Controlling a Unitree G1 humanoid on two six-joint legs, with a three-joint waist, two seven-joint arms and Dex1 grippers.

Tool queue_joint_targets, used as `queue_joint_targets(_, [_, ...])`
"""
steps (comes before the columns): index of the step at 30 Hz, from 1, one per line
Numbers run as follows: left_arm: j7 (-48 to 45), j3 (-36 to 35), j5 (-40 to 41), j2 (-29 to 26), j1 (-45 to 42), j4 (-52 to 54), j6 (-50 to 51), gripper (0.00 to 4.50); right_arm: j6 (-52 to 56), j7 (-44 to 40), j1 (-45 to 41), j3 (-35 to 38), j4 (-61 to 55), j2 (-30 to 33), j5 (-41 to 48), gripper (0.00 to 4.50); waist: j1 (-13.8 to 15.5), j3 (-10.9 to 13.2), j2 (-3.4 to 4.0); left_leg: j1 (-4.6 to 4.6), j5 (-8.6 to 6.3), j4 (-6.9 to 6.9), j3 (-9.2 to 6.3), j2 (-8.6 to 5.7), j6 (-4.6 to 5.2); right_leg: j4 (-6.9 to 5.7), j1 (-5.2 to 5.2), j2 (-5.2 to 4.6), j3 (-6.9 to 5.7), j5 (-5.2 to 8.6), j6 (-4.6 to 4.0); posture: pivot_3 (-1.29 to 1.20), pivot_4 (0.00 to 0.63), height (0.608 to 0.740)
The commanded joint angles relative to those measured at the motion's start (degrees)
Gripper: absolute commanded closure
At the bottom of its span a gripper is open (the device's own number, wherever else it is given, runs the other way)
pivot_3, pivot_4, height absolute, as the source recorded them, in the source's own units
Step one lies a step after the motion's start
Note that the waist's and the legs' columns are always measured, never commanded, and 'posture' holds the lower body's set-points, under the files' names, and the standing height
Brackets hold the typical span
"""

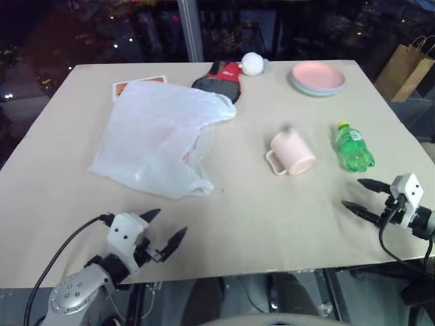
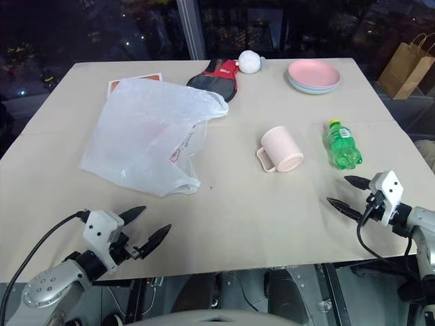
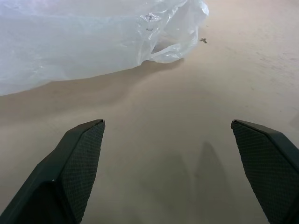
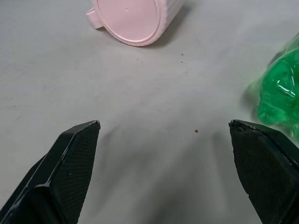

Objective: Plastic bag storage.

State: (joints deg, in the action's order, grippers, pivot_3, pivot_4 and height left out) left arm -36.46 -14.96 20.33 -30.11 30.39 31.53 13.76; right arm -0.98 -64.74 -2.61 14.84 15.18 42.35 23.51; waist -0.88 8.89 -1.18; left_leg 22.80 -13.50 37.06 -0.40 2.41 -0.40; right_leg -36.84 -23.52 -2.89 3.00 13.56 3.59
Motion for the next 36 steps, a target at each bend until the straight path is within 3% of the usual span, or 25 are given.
queue_joint_targets(1, [-0.59,-0.96,0.76,-0.20,0.59,2.04,-0.86,0.02,-1.28,-1.81,0.19,1.18,0.16,0.61,0.95,0.00,0.01,0.00,0.00,0.00,0.00,0.00,0.00,0.00,0.00,0.00,0.00,0.00,0.00,0.00,0.00,0.00,0.150,0.740])
queue_joint_targets(28, [0.34,0.62,1.77,-0.09,-1.15,4.06,1.78,0.02,-3.16,-2.73,-0.85,-0.40,-0.11,-1.39,0.03,0.00,0.01,0.01,-0.01,0.00,-0.01,0.00,0.02,0.00,0.01,0.00,0.00,0.00,0.01,0.00,0.00,0.00,0.150,0.740])
queue_joint_targets(33, [2.77,0.92,10.86,-1.48,-9.50,9.28,13.03,0.02,1.37,-3.70,-0.39,-1.86,-7.74,-1.43,2.96,0.00,0.11,0.03,0.03,-0.01,-0.01,0.01,-0.03,0.00,0.01,-0.01,0.01,0.01,-0.01,0.00,0.01,0.00,0.150,0.740])
queue_joint_targets(36, [9.09,2.93,14.06,-0.19,-21.42,10.15,20.03,0.02,6.99,-3.59,0.04,-2.52,-13.49,-1.66,6.55,0.00,0.34,0.05,0.05,0.00,0.00,0.07,-0.12,-0.01,0.02,-0.03,0.08,0.04,-0.05,-0.02,0.03,0.00,0.150,0.740])
